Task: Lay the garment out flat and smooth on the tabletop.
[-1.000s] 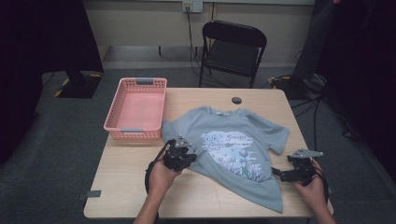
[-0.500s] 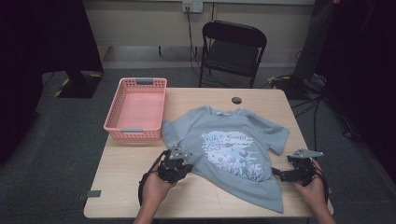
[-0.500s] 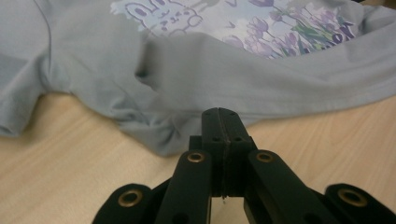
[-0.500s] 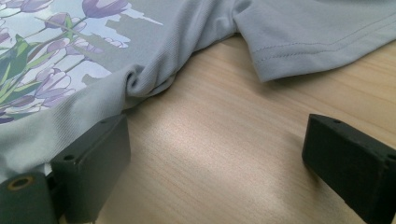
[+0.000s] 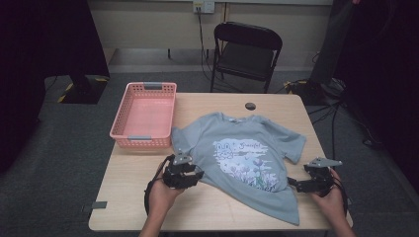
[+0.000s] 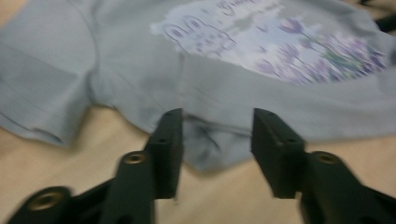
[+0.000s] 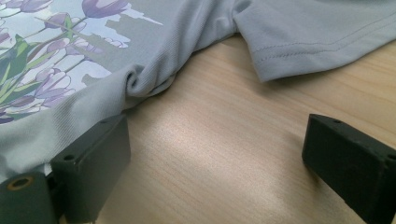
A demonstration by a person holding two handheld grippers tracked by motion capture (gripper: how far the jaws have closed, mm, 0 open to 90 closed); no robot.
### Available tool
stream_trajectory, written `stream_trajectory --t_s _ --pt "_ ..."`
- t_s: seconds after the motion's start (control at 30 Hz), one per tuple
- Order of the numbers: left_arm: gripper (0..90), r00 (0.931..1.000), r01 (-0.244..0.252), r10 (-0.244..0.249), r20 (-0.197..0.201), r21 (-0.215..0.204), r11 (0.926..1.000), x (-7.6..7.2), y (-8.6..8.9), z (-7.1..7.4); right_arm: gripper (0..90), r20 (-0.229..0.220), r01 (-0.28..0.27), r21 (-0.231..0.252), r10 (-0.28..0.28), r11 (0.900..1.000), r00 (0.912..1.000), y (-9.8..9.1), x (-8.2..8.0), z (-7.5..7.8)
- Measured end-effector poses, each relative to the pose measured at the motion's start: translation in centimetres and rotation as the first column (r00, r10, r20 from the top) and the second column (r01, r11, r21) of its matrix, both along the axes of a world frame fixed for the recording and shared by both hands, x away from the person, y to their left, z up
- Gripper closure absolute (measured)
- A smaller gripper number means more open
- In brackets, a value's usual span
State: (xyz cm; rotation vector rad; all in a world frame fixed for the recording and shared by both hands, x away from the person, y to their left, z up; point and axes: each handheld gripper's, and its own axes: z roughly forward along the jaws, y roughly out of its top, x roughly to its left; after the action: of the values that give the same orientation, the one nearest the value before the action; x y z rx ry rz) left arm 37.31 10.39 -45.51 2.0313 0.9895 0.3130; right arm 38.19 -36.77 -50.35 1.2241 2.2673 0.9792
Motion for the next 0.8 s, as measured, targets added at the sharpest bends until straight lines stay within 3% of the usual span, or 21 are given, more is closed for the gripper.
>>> stream_trajectory --t_s 0.13,0.2,0.23,0.27,0.37,0.4,0.5,0.8 --pt "48.9 0.9999 0.013 -0.013 0.002 0.019 0.9997 1.2 -0.8 -0.1 6.5 0.000 0.000 0.000 0.000 1.0000 1.0000 0.0 0.0 0.0" --pt "48.8 1.0000 -0.003 0.003 0.003 0.054 0.9985 1.6 -1.0 -0.2 6.5 0.000 0.000 0.000 0.000 1.0000 1.0000 0.0 0.0 0.0" --pt "53.1 0.9998 -0.005 0.006 -0.019 0.055 0.9985 1.8 -1.0 -0.3 6.5 0.000 -0.001 0.001 0.001 1.0000 1.0000 0.0 0.0 0.0" --pt "64.6 0.9994 0.005 -0.003 -0.035 0.058 0.9983 1.9 -1.0 -0.4 6.5 0.000 -0.001 0.000 0.001 1.0000 1.0000 0.0 0.0 0.0" --pt "83.1 0.9983 0.019 -0.015 -0.056 0.063 0.9978 2.1 -1.0 -0.5 6.5 0.000 -0.004 0.001 0.004 1.0000 1.0000 0.0 0.0 0.0" --pt "84.8 0.9980 0.022 -0.018 -0.060 0.061 0.9979 2.1 -1.1 -0.5 6.5 0.000 -0.004 0.001 0.004 1.0000 1.0000 0.0 0.0 0.0" --pt "85.9 0.9975 0.035 -0.029 -0.065 0.083 0.9960 1.8 -1.3 -0.4 6.5 0.000 -0.004 0.001 0.004 1.0000 1.0000 0.0 0.0 0.0" --pt "86.2 0.9964 0.059 -0.056 -0.064 0.048 0.9971 -0.4 -0.3 0.4 6.5 0.000 -0.004 0.001 0.004 1.0000 1.0000 0.0 0.0 0.0"
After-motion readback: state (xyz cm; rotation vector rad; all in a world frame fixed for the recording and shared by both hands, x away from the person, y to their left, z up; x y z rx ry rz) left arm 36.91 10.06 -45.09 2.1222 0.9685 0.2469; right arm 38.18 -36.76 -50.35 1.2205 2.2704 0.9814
